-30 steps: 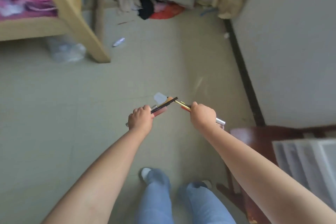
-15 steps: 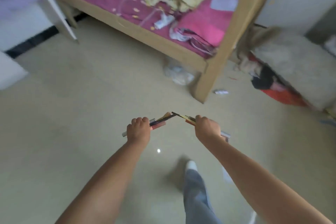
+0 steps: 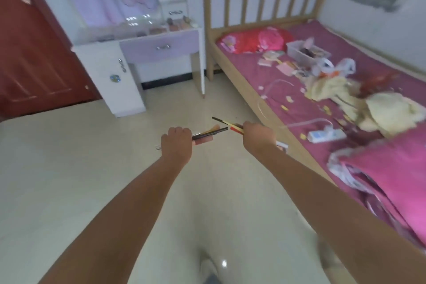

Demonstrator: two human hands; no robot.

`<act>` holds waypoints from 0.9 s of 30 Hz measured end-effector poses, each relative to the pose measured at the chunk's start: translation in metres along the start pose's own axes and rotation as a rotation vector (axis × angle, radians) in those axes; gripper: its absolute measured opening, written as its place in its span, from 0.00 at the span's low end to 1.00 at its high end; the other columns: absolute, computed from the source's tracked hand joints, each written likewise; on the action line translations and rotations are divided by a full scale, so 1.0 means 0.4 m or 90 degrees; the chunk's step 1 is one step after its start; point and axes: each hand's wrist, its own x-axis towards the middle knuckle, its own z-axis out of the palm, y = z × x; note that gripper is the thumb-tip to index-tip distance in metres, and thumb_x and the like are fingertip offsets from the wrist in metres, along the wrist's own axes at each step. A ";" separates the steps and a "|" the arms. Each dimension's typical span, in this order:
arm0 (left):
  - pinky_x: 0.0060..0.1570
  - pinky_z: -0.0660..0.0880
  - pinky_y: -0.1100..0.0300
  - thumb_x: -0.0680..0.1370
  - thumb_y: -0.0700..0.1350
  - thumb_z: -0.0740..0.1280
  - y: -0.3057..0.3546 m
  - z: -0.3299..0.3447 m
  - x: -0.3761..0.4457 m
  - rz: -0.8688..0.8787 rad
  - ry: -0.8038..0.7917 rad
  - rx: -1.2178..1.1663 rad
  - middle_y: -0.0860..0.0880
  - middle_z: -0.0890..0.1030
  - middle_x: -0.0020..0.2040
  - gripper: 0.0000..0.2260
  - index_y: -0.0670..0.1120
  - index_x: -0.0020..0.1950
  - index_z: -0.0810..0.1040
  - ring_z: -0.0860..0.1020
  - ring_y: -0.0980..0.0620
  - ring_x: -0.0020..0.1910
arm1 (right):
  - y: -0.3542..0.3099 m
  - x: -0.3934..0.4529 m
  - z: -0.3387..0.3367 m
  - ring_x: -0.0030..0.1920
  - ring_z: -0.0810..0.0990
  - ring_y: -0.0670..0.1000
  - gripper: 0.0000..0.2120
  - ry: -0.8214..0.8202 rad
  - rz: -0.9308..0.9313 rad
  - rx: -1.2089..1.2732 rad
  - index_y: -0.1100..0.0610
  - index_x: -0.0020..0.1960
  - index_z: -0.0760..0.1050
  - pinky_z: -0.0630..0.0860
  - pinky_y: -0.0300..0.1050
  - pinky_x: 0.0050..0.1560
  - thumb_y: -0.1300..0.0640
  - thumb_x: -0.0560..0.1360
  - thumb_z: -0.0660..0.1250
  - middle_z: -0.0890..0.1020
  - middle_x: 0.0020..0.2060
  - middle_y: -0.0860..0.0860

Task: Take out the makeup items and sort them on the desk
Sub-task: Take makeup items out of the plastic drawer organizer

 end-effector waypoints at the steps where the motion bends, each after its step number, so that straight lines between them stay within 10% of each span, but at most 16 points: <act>1: 0.19 0.64 0.70 0.39 0.43 0.78 -0.036 0.006 0.071 0.002 0.009 0.006 0.51 0.72 0.21 0.18 0.46 0.23 0.74 0.73 0.52 0.20 | -0.034 0.085 -0.029 0.45 0.77 0.55 0.11 0.010 -0.020 -0.002 0.58 0.55 0.69 0.69 0.45 0.42 0.65 0.76 0.54 0.77 0.46 0.54; 6: 0.47 0.73 0.57 0.75 0.46 0.65 -0.227 -0.019 0.444 -0.112 -0.026 0.008 0.44 0.77 0.53 0.12 0.41 0.55 0.73 0.76 0.46 0.53 | -0.196 0.493 -0.190 0.48 0.79 0.57 0.11 0.071 -0.075 -0.021 0.60 0.56 0.69 0.69 0.45 0.41 0.66 0.75 0.55 0.79 0.50 0.55; 11: 0.20 0.66 0.70 0.41 0.50 0.81 -0.429 -0.006 0.797 -0.129 0.078 0.038 0.50 0.75 0.23 0.21 0.45 0.25 0.77 0.75 0.52 0.22 | -0.331 0.829 -0.321 0.53 0.78 0.59 0.12 0.129 -0.127 -0.019 0.60 0.60 0.70 0.74 0.49 0.48 0.63 0.78 0.55 0.78 0.53 0.57; 17: 0.46 0.74 0.57 0.73 0.41 0.66 -0.643 0.035 1.149 -0.215 0.071 0.070 0.43 0.76 0.53 0.12 0.40 0.55 0.73 0.75 0.45 0.54 | -0.497 1.259 -0.418 0.52 0.78 0.58 0.10 0.154 -0.222 -0.055 0.61 0.57 0.68 0.72 0.47 0.46 0.62 0.77 0.54 0.78 0.52 0.57; 27: 0.55 0.70 0.54 0.79 0.38 0.54 -1.065 0.153 1.774 -0.298 0.025 0.102 0.44 0.71 0.61 0.13 0.41 0.62 0.66 0.68 0.45 0.62 | -0.848 2.023 -0.565 0.51 0.79 0.56 0.10 0.252 -0.335 -0.065 0.60 0.57 0.69 0.69 0.44 0.43 0.59 0.78 0.55 0.79 0.50 0.55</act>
